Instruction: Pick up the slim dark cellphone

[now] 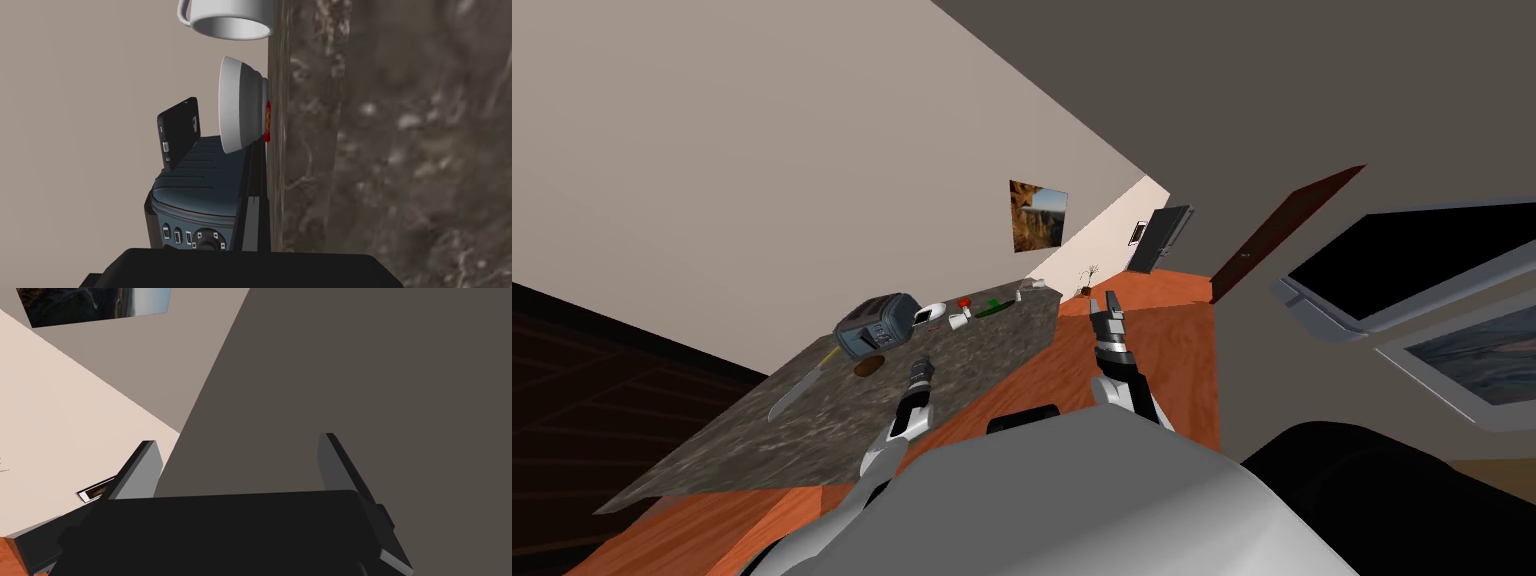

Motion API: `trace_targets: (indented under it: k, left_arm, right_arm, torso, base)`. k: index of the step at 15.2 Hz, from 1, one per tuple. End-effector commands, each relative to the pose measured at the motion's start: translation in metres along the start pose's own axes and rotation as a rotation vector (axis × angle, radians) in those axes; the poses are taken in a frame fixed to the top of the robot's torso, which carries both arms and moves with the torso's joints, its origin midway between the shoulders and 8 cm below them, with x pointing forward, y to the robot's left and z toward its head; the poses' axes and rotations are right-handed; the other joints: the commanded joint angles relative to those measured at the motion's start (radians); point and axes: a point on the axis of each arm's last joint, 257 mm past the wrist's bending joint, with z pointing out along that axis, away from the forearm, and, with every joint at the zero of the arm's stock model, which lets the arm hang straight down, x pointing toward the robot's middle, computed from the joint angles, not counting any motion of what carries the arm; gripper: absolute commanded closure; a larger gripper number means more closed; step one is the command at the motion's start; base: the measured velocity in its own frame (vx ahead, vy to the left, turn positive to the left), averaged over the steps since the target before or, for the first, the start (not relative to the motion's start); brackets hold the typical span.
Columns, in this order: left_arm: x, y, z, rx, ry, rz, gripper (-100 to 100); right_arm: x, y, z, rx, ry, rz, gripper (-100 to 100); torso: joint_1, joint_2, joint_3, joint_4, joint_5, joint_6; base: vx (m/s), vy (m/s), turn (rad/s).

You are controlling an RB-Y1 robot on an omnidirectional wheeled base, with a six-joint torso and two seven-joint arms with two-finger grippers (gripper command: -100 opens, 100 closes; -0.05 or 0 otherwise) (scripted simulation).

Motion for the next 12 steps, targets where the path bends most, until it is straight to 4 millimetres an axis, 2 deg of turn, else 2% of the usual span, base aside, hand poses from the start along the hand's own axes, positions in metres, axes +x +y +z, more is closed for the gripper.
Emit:
trace_targets:
  k: [1,2,4,5,8,9,11,12]
  left_arm:
    - [0.011,0.001,0.003,-0.008,-0.004,0.009,100]
    - [0.027,0.001,0.007,-0.014,-0.007,-0.017,100]
    - [0.027,0.001,0.007,-0.014,-0.007,0.007,100]
    - [0.044,0.001,0.011,-0.020,-0.008,-0.011,100]
    - [0.041,0.001,0.010,-0.018,-0.008,0.000,100]
    - [0.036,-0.022,0.031,0.006,-0.011,0.007,-100]
    - [0.035,-0.026,0.035,0.009,-0.012,0.007,-100]
    - [0.032,-0.035,0.043,0.015,-0.013,0.007,-100]
  right_arm:
    - [0.000,0.000,0.000,0.000,0.000,0.000,0]
    - [0.000,0.000,0.000,0.000,0.000,0.000,0]
    - [0.000,0.000,0.000,0.000,0.000,0.000,0]
    - [0.000,0.000,0.000,0.000,0.000,0.000,0]
    - [0.000,0.000,0.000,0.000,0.000,0.000,0]
    - [0.000,0.000,0.000,0.000,0.000,0.000,0]
    - [0.000,0.000,0.000,0.000,0.000,0.000,0]
    - [0.000,0.000,0.000,0.000,0.000,0.000,0]
  torso:
    - [0.000,0.000,0.000,0.000,0.000,0.000]
    - [0.000,0.001,0.000,0.000,0.000,0.000]
    - [0.002,0.002,0.001,0.001,0.000,0.000]
    - [0.001,0.002,0.001,0.000,0.000,0.000]
    - [-0.001,0.000,0.000,0.000,0.000,0.000]
    - [-0.003,-0.001,-0.001,0.000,-0.001,0.000]
    - [-0.007,0.001,0.001,0.000,-0.002,0.000]
    - [-0.008,0.002,0.001,0.000,-0.002,0.000]
  base:
    - [-0.106,0.085,-0.053]
    - [-0.129,0.115,-0.062]
    - [-0.104,0.102,-0.046]
    - [-0.101,0.084,-0.024]
    - [-0.068,0.046,-0.027]
    - [-0.089,-0.023,0.045]
    - [-0.127,-0.048,0.041]
    - [-0.103,-0.044,0.016]
